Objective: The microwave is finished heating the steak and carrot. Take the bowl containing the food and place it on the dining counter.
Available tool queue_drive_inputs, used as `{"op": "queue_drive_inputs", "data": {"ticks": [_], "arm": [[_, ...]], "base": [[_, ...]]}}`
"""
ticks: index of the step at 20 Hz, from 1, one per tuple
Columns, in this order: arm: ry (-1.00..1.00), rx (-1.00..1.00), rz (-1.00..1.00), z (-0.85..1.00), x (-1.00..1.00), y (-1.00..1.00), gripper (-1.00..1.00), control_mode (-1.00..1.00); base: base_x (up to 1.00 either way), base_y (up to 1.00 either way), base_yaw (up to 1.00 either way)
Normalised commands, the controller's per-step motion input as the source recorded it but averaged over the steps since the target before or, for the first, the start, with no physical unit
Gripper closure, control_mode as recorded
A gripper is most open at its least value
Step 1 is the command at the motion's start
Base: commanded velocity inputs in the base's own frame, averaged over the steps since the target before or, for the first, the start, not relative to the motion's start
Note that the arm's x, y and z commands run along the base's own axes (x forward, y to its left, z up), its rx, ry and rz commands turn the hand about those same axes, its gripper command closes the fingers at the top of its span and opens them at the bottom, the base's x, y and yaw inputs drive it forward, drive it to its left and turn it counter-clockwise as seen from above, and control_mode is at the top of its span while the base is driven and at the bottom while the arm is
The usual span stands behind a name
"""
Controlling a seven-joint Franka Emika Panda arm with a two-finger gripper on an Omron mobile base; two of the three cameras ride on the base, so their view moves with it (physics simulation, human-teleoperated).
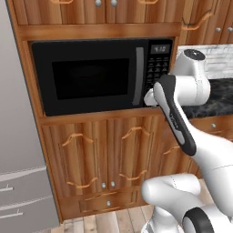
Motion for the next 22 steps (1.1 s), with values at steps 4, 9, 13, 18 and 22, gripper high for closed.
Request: {"op": "queue_drive_inputs", "data": {"ticks": [4,9,13,18,22], "arm": [[-0.40,0.00,-0.02,0.34,0.28,-0.06,-1.00,-1.00],[-0.35,0.00,-0.03,0.34,0.60,-0.04,-1.00,-1.00],[-0.04,0.00,-0.02,0.00,0.80,0.00,-1.00,-1.00],[0.00,0.00,-0.01,0.00,0.70,0.05,-1.00,-1.00],[0.00,0.01,0.00,-0.06,0.75,0.08,-1.00,-1.00]], "base": [[0.00,0.00,0.00],[0.00,0.00,0.00],[0.00,0.00,0.00],[0.00,0.00,0.00],[0.00,0.00,0.00]]}}
